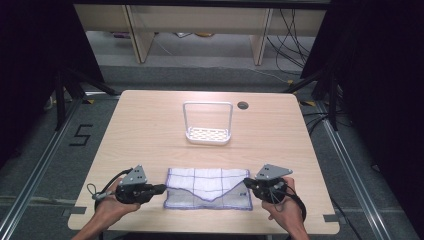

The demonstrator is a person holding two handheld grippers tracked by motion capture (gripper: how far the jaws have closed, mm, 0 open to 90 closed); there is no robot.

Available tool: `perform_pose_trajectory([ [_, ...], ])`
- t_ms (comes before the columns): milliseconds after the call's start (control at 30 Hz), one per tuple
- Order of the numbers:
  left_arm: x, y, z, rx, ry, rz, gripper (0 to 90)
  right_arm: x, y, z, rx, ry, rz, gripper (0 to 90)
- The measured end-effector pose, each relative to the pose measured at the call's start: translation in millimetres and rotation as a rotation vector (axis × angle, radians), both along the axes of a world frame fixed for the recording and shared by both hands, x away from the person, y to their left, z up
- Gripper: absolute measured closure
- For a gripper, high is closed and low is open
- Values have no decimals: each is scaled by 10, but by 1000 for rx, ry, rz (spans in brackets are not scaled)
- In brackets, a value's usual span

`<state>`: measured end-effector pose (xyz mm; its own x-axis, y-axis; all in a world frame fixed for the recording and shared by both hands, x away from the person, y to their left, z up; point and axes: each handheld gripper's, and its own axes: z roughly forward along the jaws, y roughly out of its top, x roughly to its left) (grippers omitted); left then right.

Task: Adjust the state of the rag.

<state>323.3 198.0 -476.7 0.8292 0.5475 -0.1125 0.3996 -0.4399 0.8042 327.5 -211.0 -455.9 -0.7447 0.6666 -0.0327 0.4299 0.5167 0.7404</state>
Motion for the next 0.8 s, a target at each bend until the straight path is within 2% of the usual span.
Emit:
perform_pose_trajectory([
  [67,-37,-12,-48,28,11,-15,884,-44,-17,-48,6,0,-4,877],
  [100,-55,-23,-66,19,17,-16,884,-72,-25,-74,7,7,-5,876],
  [267,-111,-31,-133,38,32,-29,883,-177,-67,-165,5,35,-12,870],
  [300,-116,-27,-149,44,38,-29,882,-194,-79,-186,-6,26,-4,868],
  [333,-117,-18,-165,58,39,-38,882,-216,-82,-205,-14,40,1,864],
  [367,-131,-24,-190,46,49,-36,880,-231,-85,-232,-21,33,7,858],
  [400,-135,-11,-208,67,51,-42,875,-259,-99,-270,-30,46,2,840],
  [433,-146,-14,-234,66,66,-45,875,-259,-99,-270,-30,46,2,840],
  [467,-154,-8,-262,70,68,-51,862,-279,-110,-303,-15,68,0,776],
  [500,-154,9,-268,87,70,-51,862,-279,-110,-303,-15,68,0,776],
  [533,-167,6,-284,70,90,-42,854,-281,-116,-310,-16,78,1,746],
  [567,-154,28,-285,99,86,-55,828,-303,-118,-301,-27,97,-9,712],
  [600,-163,31,-281,75,82,-49,792,-306,-131,-300,-38,84,-4,683],
  [633,-168,38,-277,67,91,-40,774,-311,-148,-291,-21,80,-1,659],
  [667,-164,50,-261,64,87,-49,738,-338,-189,-232,-2,73,-28,636],
  [700,-161,66,-240,67,85,-54,738,-338,-189,-232,-2,73,-28,636],
  [733,-164,78,-217,58,83,-41,705,-348,-216,-198,4,54,-50,631],
  [767,-152,101,-187,59,78,-34,649,-354,-238,-157,12,55,-61,630],
  [800,-138,117,-148,42,72,-25,643,-343,-257,-125,18,40,-66,630],
])
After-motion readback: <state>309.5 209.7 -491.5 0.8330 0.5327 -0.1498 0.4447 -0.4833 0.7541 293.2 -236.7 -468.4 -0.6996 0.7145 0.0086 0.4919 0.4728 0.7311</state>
